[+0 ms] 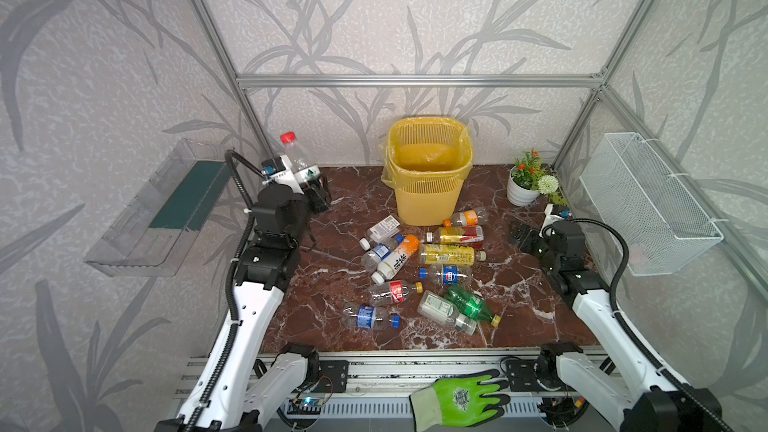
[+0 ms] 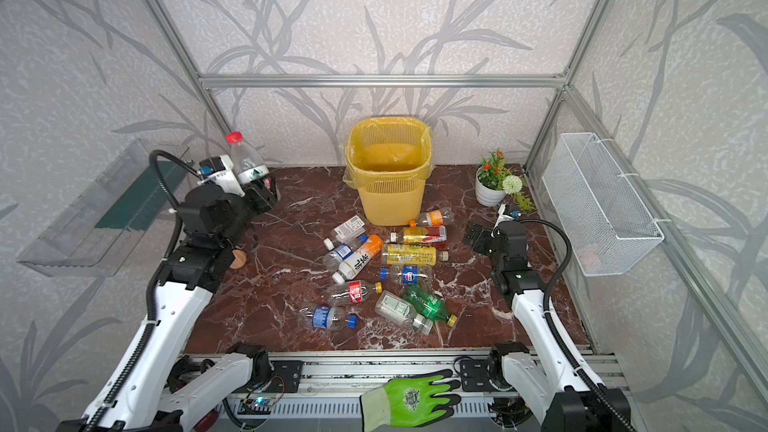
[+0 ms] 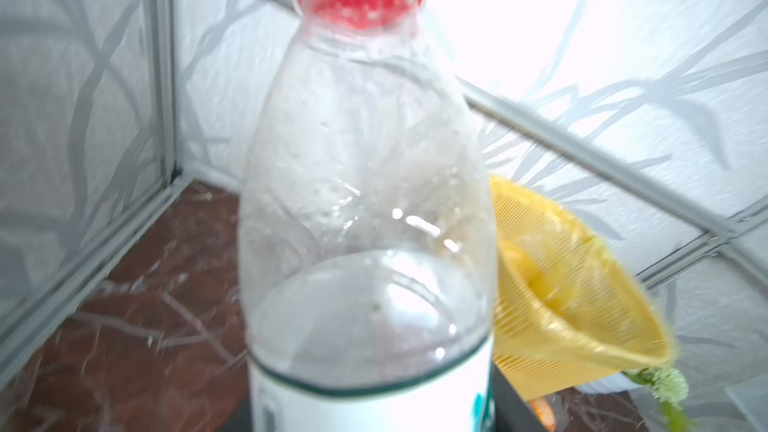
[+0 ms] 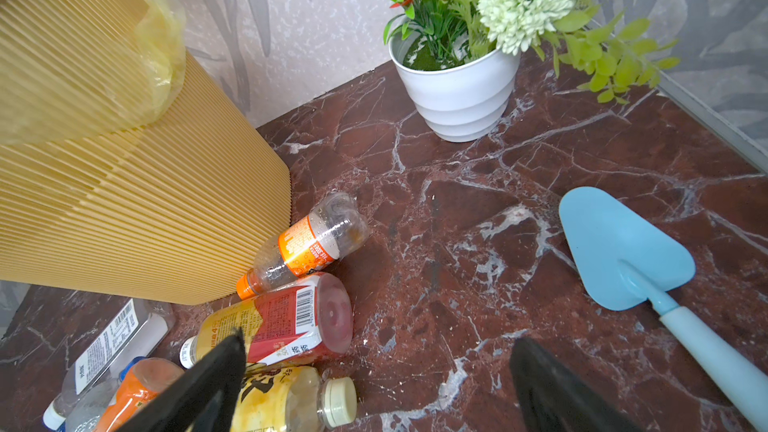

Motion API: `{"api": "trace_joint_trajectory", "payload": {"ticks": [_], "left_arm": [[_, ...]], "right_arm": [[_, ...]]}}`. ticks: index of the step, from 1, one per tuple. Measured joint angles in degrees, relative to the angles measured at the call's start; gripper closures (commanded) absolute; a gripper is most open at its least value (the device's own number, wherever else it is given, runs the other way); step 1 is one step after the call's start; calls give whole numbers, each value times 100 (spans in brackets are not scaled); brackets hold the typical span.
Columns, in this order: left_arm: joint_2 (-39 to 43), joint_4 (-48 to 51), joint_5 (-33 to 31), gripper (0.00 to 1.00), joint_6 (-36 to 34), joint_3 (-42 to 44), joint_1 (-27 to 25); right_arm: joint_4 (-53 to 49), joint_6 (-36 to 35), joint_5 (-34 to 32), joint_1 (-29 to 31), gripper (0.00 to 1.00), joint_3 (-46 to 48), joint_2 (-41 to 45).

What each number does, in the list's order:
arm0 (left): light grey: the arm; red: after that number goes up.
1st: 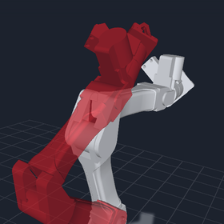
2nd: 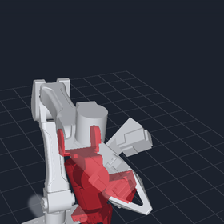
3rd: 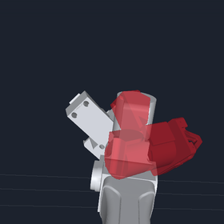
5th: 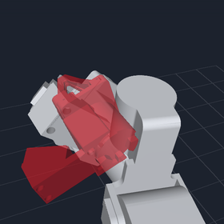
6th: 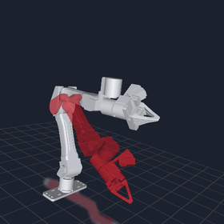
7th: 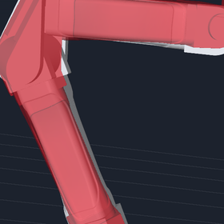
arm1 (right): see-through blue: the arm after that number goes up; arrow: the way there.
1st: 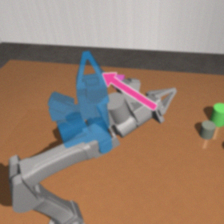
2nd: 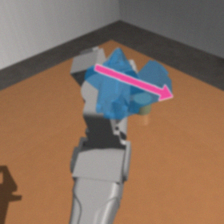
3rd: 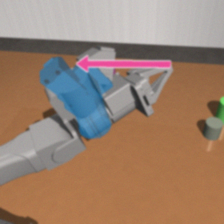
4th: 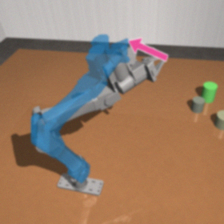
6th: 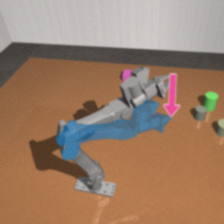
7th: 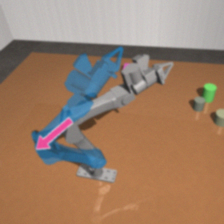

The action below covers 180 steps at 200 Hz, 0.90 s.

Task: Throw the plastic bottles in the bin
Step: 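Lift the red-capped bottle with the left gripper and drop it into the bin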

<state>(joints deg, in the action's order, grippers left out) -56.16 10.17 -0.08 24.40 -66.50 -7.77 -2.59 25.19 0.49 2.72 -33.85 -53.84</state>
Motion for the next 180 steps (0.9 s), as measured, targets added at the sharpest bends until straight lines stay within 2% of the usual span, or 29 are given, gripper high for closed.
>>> {"api": "trace_joint_trajectory", "payload": {"ticks": [27, 56, 69, 83, 95, 105, 111, 146, 160, 180], "left_arm": [[-859, -380, 203, 50, -299, -1248, -354], [-2481, -295, 334, 46, -693, -2750, -1241], [-3429, 24, 433, 31, -837, -3611, -1550], [-4345, 636, 520, 25, -903, -4601, -1735], [-5104, 1156, 573, 16, -953, -5427, -1849], [-5486, 1484, 584, 6, -949, -5788, -1871], [-5580, 1606, 588, 1, -953, -5871, -1871], [-5418, 1816, 551, 1, -946, -5814, -1869], [-5040, 1692, 527, 1, -964, -5541, -1891], [-4262, 1325, 446, 1, -1008, -4715, -1950]], "right_arm": [[81, 57, 4, 0, 1, 35, 26], [129, 175, 57, 0, 0, 111, 63], [131, 210, 92, 0, 0, 125, 72], [127, 225, 116, 0, 0, 125, 94], [109, 223, 136, 0, 0, 125, 153], [98, 214, 153, -2, 0, 125, 212], [96, 205, 153, -4, 0, 125, 249], [85, 179, 164, -4, 0, 125, 369], [79, 179, 181, -4, 0, 125, 361], [83, 184, 216, -4, 0, 125, 321]]}}
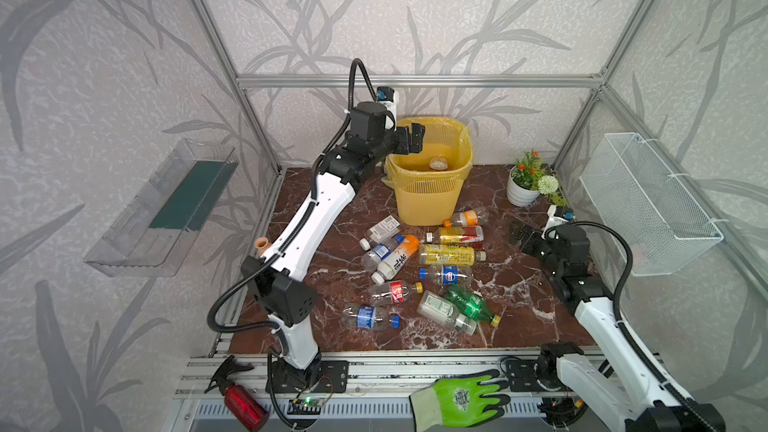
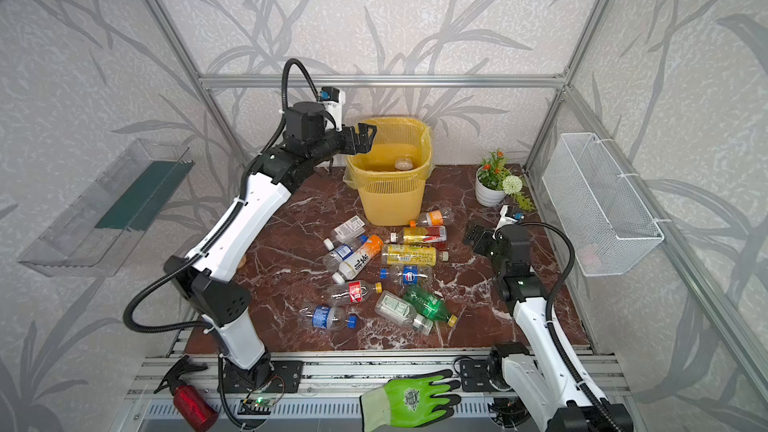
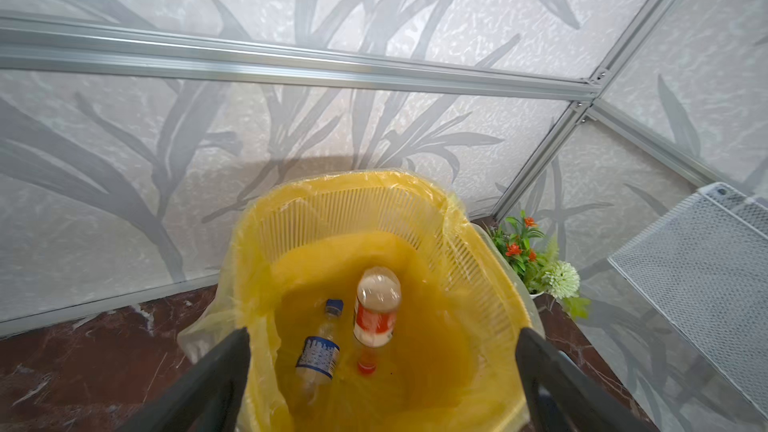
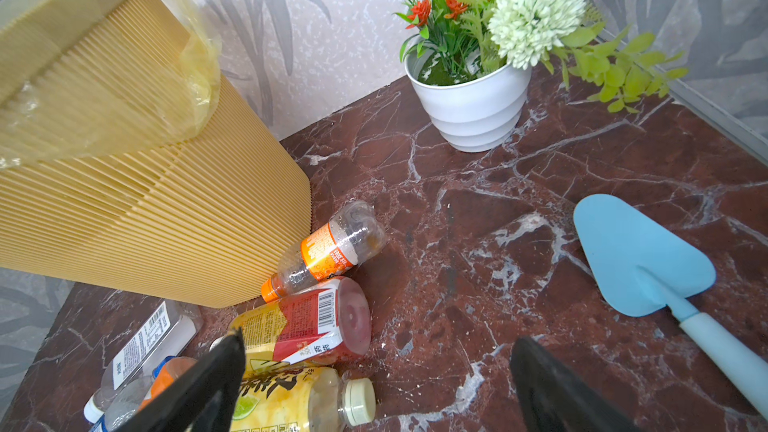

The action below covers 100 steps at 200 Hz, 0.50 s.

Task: Throw the plastic bottles in the bin
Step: 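Withdraw the left gripper from the bin while the right gripper reaches toward the bottles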

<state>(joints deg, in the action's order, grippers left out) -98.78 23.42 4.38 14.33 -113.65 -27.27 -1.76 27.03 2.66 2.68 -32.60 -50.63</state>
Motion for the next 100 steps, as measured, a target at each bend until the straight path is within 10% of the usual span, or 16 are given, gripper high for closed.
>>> {"api": "trace_joint_trajectory", "payload": {"ticks": [100], "left_arm": [[3128, -863, -1104, 1, 127, 4999, -42]], "right_arm": [[-20, 173, 719, 4, 11, -7, -592]]}}
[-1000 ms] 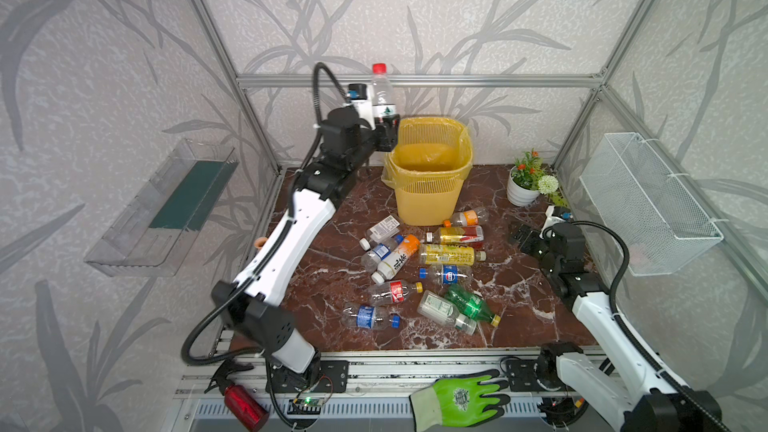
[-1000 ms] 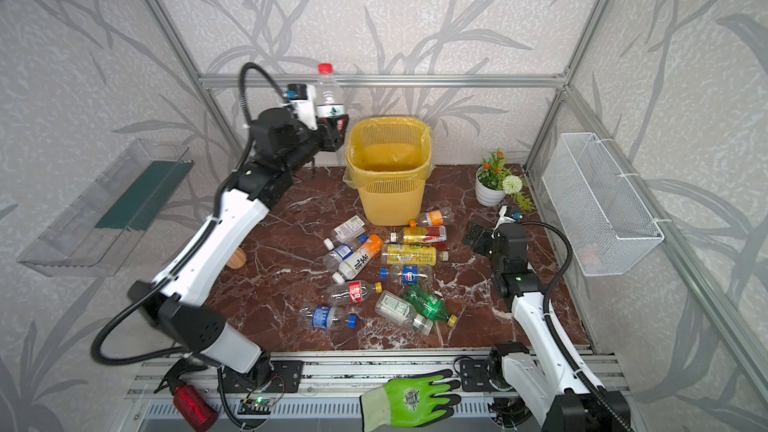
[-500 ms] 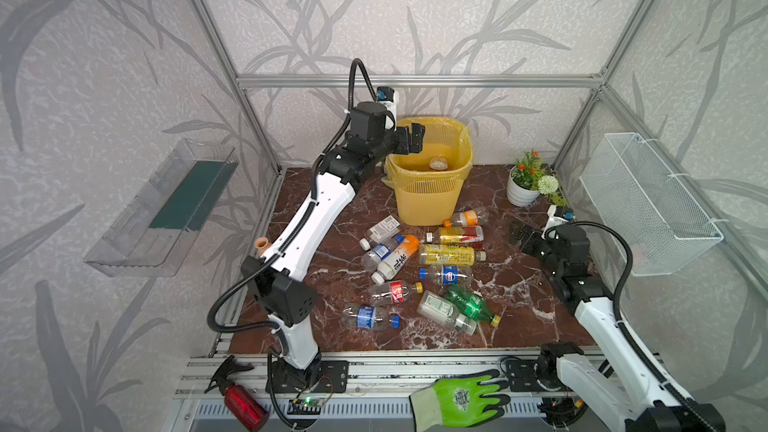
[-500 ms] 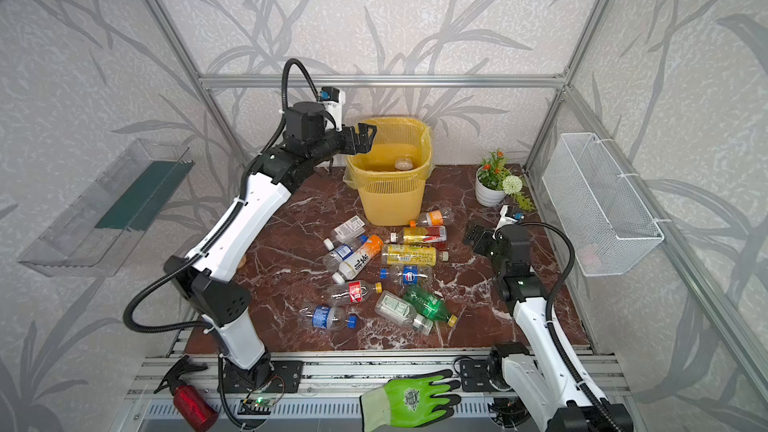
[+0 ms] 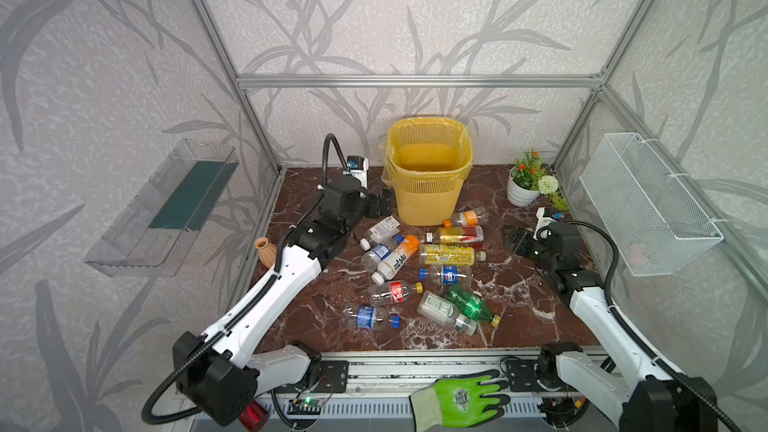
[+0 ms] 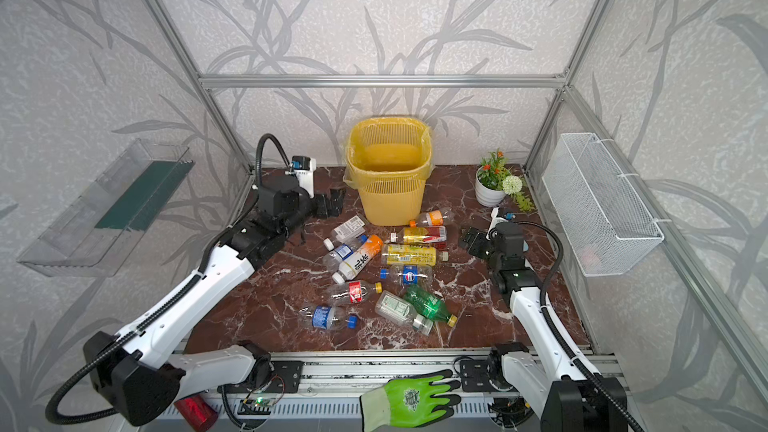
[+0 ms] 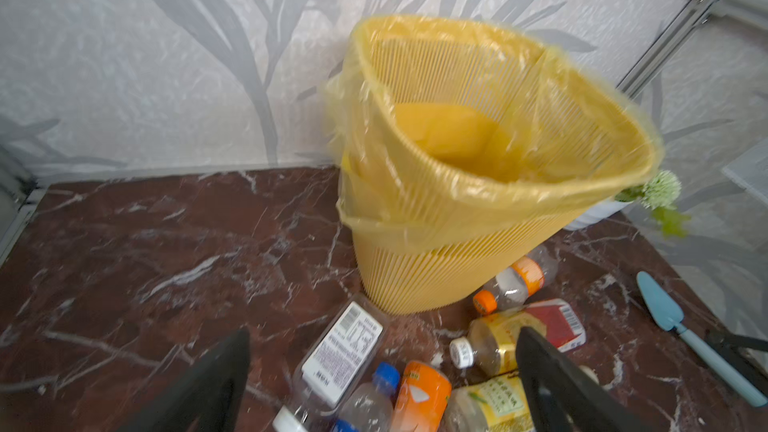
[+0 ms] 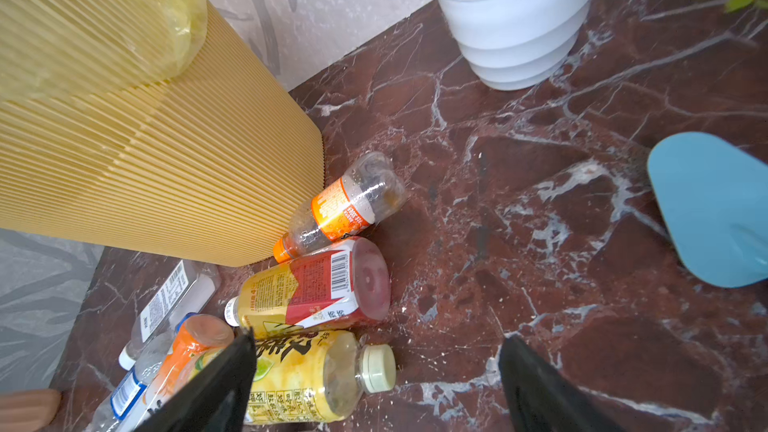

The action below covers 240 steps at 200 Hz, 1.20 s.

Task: Throw the plastic bottles in the bin
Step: 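Withdraw the left gripper from the bin while the right gripper reaches toward the bottles, then grasp the clear square bottle with barcode label using the right gripper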

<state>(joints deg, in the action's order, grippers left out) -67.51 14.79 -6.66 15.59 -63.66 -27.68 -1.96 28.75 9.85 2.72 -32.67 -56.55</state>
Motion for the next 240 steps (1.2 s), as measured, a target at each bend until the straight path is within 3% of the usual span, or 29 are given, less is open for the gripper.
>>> {"api": "trace_joint_trajectory", "payload": {"ticks": [32, 55, 123, 182, 240], "left_arm": [[726, 140, -350, 1, 450, 883, 0], [1200, 219, -621, 1, 811, 1327, 0], [2024, 883, -1187, 1, 1427, 2004, 0], [2771, 1115, -1379, 1, 1764, 2542, 0], [2966, 1331, -1502, 1, 1875, 2542, 0]], "right_arm": [[-81, 46, 131, 181, 13, 0, 11], [-273, 2, 94, 629, 13, 0, 72], [-990, -750, -387, 2955, 20, -87, 212], [-1810, -1471, -820, 4717, 22, -699, -765], [-2079, -1818, -855, 5377, 22, -863, -1499]]}}
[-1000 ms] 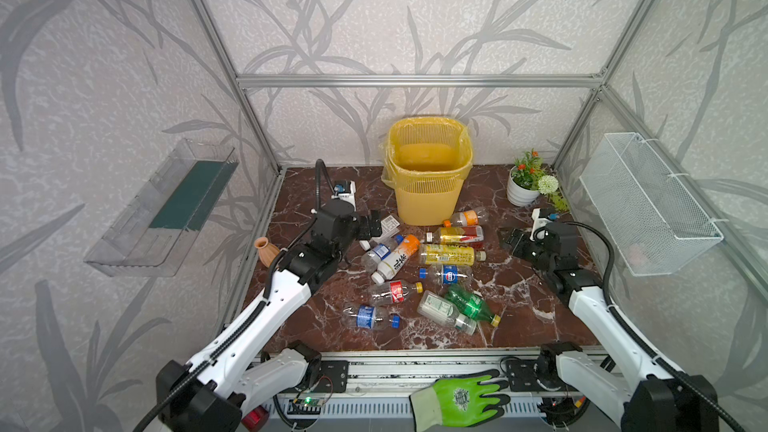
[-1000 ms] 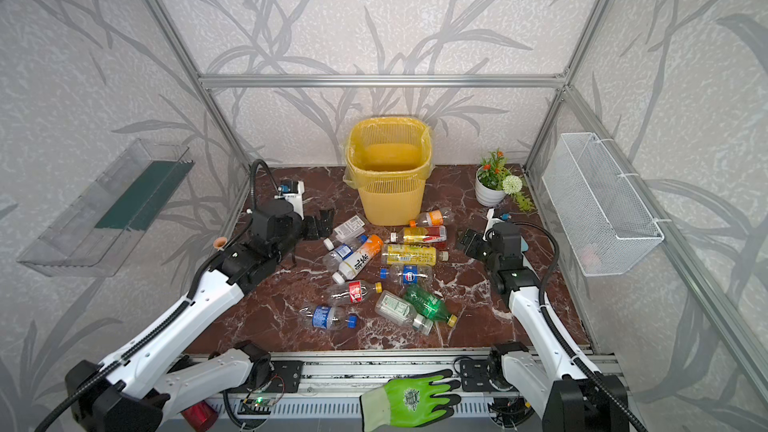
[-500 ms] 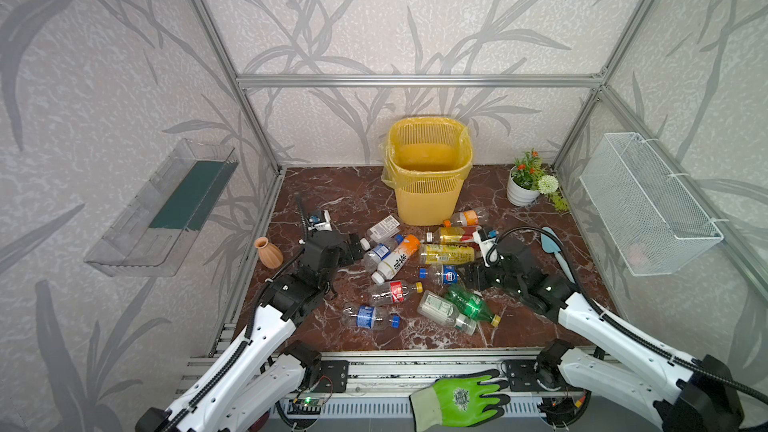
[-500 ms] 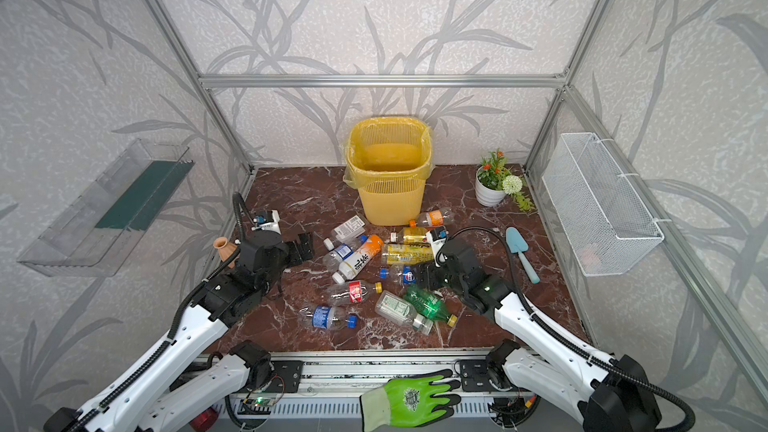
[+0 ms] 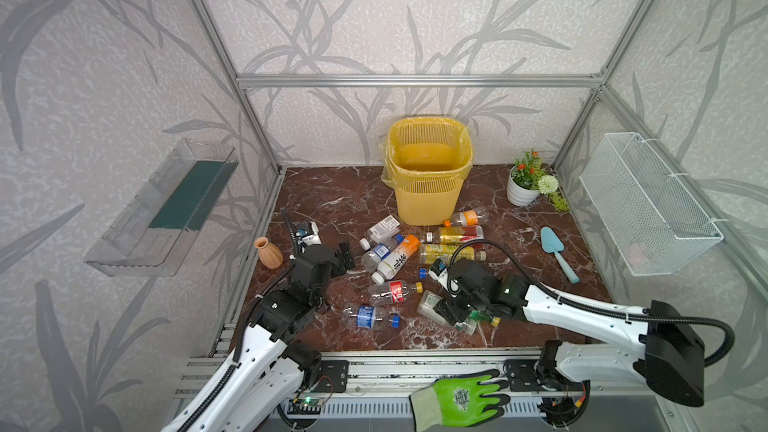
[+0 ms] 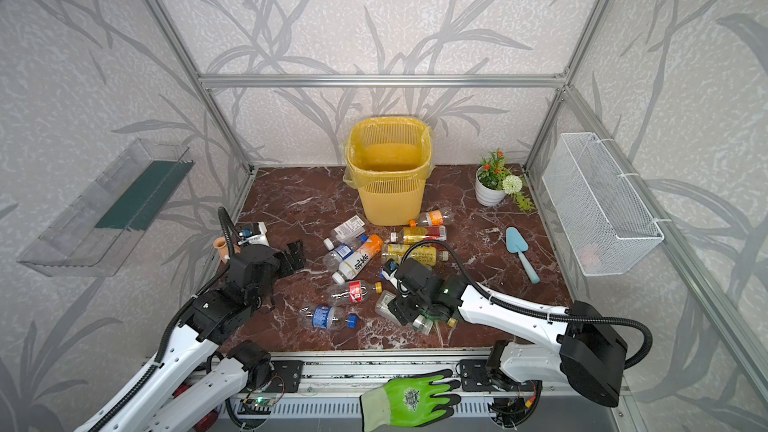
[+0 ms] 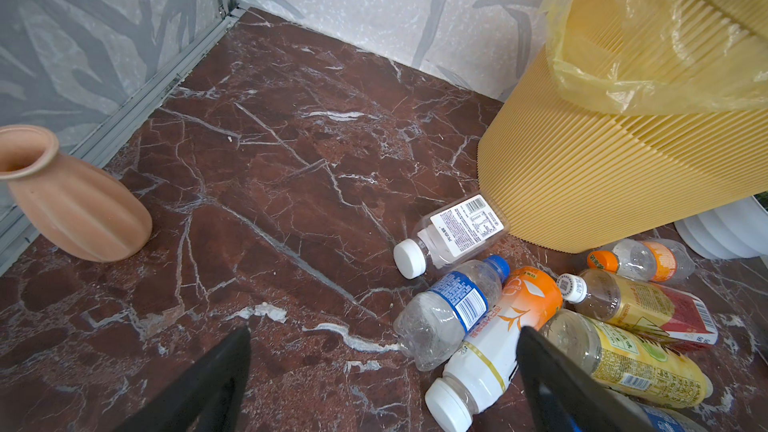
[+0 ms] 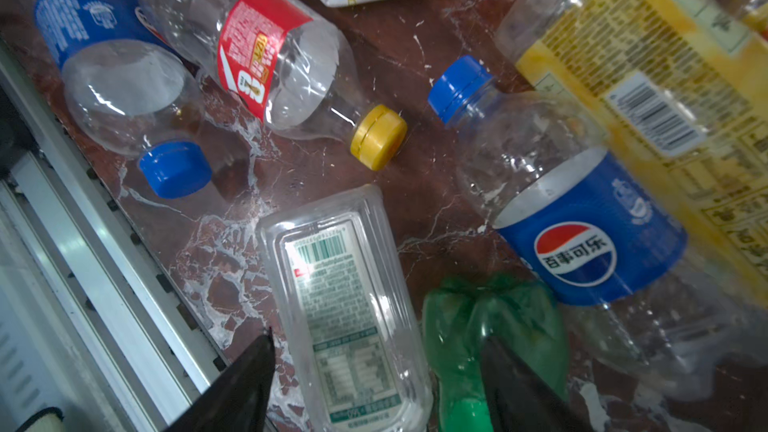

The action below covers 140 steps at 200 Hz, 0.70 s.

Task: Throw the plastic bottles in the bin
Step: 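Grasp the clear square bottle with barcode label using the right gripper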

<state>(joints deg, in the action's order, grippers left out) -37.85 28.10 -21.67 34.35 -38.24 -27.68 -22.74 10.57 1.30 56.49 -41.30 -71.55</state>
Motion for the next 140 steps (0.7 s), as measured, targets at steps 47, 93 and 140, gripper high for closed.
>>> {"api": "trace_joint_trajectory", "payload": {"ticks": [47, 93, 140], "left_arm": [[35, 127, -59, 1, 74, 0, 0], [94, 212, -96, 1, 144, 0, 0], [142, 240, -127, 1, 175, 0, 0]], "right_arm": [[-50, -170, 28, 166, 22, -232, -474], [-260, -319, 170, 391, 21, -542, -1025], [-597, -470, 197, 509, 24, -962, -1672]]}}
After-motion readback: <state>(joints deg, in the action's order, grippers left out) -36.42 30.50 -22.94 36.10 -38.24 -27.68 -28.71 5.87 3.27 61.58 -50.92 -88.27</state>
